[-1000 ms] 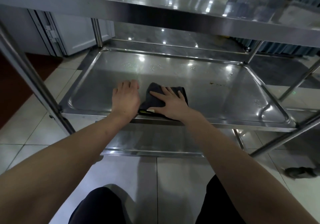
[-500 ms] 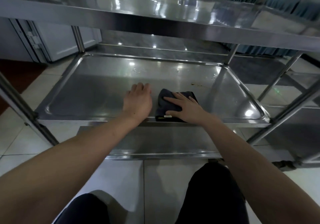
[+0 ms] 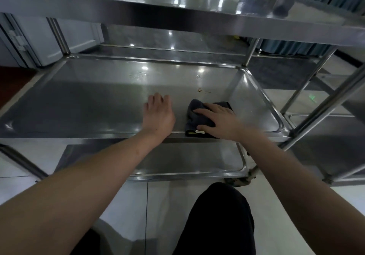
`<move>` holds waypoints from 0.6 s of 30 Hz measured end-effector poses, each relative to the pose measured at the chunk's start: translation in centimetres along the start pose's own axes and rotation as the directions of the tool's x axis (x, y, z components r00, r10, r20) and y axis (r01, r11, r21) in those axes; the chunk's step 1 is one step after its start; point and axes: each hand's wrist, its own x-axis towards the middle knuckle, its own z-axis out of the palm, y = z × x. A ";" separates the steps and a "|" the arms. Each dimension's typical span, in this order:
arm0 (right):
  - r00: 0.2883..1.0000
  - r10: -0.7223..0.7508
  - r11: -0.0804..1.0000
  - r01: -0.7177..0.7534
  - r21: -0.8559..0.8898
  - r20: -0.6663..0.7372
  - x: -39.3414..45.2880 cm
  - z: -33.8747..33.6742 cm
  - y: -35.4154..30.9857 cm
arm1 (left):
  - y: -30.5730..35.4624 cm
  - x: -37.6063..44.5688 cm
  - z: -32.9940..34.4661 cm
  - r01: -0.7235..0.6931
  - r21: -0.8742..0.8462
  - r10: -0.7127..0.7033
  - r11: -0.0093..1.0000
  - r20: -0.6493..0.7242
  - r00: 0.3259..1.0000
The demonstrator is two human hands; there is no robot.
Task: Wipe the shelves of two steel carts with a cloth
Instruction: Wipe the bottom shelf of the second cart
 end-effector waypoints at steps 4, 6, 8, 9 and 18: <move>0.997 -0.006 1.000 0.006 -0.008 0.071 1.0 1.0 -0.8 | 0.0 -0.1 0.8 -0.005 0.004 0.005 1.000 -0.003 1.000; 0.998 -0.029 1.000 0.030 -0.007 0.062 2.1 1.2 -1.4 | -0.1 -0.2 1.1 0.010 -0.015 -0.010 1.000 -0.017 1.000; 0.998 -0.043 0.999 0.042 0.006 0.039 4.5 1.1 -1.7 | 0.0 -0.2 1.0 -0.005 -0.049 0.003 0.999 -0.043 0.999; 0.999 -0.041 0.999 0.040 0.013 0.031 5.8 1.0 -1.7 | 0.0 -0.2 0.8 -0.027 -0.057 0.024 0.998 -0.049 0.998; 0.972 0.230 0.972 -0.227 0.065 -0.044 11.0 -1.4 8.3 | 0.3 0.1 0.9 -0.036 -0.064 0.037 0.997 0.022 0.999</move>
